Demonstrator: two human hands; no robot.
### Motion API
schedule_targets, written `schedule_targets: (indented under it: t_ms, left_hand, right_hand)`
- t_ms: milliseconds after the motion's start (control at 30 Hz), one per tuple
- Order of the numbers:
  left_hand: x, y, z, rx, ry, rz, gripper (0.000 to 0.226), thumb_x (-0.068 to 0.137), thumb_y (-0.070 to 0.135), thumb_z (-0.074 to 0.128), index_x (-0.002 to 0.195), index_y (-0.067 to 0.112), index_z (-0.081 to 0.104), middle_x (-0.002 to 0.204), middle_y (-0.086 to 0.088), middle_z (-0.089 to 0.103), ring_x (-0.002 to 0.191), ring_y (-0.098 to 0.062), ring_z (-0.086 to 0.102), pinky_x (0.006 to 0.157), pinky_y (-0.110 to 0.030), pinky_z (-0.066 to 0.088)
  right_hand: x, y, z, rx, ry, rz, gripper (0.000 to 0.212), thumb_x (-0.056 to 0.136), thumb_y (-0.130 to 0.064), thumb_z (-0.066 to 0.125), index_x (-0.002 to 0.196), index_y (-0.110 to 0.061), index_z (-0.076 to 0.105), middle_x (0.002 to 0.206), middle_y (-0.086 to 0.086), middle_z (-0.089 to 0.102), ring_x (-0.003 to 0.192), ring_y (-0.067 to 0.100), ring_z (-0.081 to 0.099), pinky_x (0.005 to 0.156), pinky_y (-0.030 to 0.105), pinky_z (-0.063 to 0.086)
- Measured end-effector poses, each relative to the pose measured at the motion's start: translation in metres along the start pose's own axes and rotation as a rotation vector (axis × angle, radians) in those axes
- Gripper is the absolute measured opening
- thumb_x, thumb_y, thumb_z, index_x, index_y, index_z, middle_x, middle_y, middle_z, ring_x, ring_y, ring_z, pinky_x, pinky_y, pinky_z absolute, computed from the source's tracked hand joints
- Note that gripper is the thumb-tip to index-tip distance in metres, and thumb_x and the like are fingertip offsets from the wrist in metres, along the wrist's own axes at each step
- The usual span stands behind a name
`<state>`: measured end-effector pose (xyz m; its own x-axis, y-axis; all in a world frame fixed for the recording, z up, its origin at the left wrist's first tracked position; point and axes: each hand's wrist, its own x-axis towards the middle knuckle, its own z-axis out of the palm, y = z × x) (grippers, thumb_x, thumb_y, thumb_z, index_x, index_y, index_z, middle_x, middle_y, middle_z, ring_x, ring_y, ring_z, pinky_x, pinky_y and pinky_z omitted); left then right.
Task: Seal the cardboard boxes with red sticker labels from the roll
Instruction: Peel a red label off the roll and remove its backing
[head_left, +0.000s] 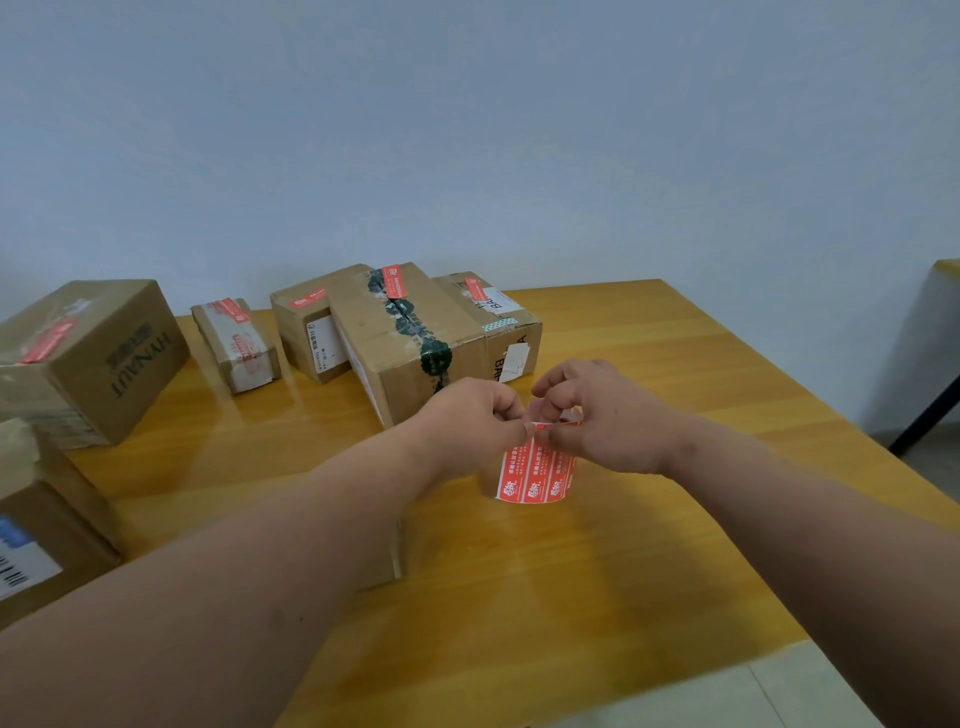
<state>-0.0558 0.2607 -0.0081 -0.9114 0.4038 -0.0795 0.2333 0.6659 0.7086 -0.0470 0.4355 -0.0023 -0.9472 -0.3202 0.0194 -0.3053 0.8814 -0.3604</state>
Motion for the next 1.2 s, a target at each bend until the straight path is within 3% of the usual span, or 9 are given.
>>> schedule_targets:
  t_ms: [100, 233, 333, 667, 767, 967, 1200]
  left_hand:
    - [0.000, 0.002, -0.001, 0.043, -0.001, 0.013, 0.016, 0.095, 0.028, 0.061, 0.087, 0.016, 0.067, 0.090, 0.001, 0.071, 0.078, -0.010, 0.065, 0.068, -0.022, 0.055]
    - [0.001, 0.003, -0.003, 0.086, -0.004, 0.030, 0.018, 0.095, 0.026, 0.060, 0.093, 0.010, 0.068, 0.090, -0.001, 0.070, 0.069, -0.007, 0.059, 0.065, -0.023, 0.053]
    - [0.001, 0.003, -0.003, 0.129, -0.009, 0.046, 0.018, 0.095, 0.024, 0.060, 0.093, 0.008, 0.068, 0.087, 0.000, 0.068, 0.071, -0.007, 0.059, 0.070, -0.028, 0.055]
    - [-0.001, 0.006, -0.006, 0.228, -0.027, 0.067, 0.019, 0.098, 0.023, 0.053, 0.091, 0.010, 0.066, 0.082, -0.002, 0.065, 0.069, -0.010, 0.057, 0.073, -0.033, 0.056]
    - [-0.002, 0.007, -0.006, 0.197, -0.016, 0.066, 0.016, 0.097, 0.020, 0.053, 0.087, 0.013, 0.064, 0.080, 0.001, 0.063, 0.069, -0.009, 0.056, 0.073, -0.032, 0.055]
    - [-0.005, 0.006, -0.006, 0.110, -0.018, 0.028, 0.017, 0.098, 0.020, 0.055, 0.094, 0.011, 0.068, 0.095, -0.005, 0.070, 0.092, -0.019, 0.065, 0.084, -0.036, 0.057]
    - [-0.006, 0.005, -0.008, 0.042, -0.021, 0.004, 0.015, 0.097, 0.020, 0.057, 0.093, 0.012, 0.068, 0.096, -0.008, 0.070, 0.093, -0.020, 0.065, 0.083, -0.034, 0.055]
  right_hand:
    - [0.000, 0.000, 0.000, 0.001, -0.004, 0.007, 0.015, 0.089, -0.034, 0.066, 0.100, -0.025, 0.070, 0.129, -0.004, 0.050, 0.127, 0.018, 0.034, 0.104, 0.035, 0.033]
    - [0.000, -0.004, 0.000, 0.019, -0.018, 0.003, 0.005, 0.088, -0.034, 0.066, 0.090, -0.030, 0.066, 0.126, -0.003, 0.051, 0.125, 0.017, 0.035, 0.103, 0.034, 0.034]
    - [0.000, -0.006, 0.000, 0.030, -0.032, 0.004, 0.011, 0.087, -0.032, 0.067, 0.081, -0.033, 0.059, 0.124, -0.003, 0.052, 0.123, 0.018, 0.035, 0.102, 0.035, 0.035]
    - [0.002, -0.010, -0.003, -0.054, -0.042, -0.017, 0.008, 0.087, -0.036, 0.067, 0.085, -0.028, 0.065, 0.124, -0.004, 0.051, 0.125, 0.017, 0.034, 0.098, 0.030, 0.034]
    - [0.002, -0.011, -0.003, -0.036, -0.034, -0.022, 0.010, 0.086, -0.034, 0.069, 0.081, -0.030, 0.063, 0.121, -0.004, 0.052, 0.122, 0.017, 0.036, 0.094, 0.027, 0.032]
    - [0.002, -0.012, -0.003, -0.021, -0.013, -0.050, 0.014, 0.084, -0.031, 0.072, 0.074, -0.029, 0.063, 0.113, -0.007, 0.053, 0.115, 0.016, 0.039, 0.091, 0.031, 0.036]
    - [0.004, -0.011, -0.002, -0.065, 0.026, -0.115, 0.009, 0.083, -0.027, 0.073, 0.081, -0.019, 0.072, 0.103, -0.011, 0.050, 0.108, 0.018, 0.044, 0.091, 0.033, 0.038]
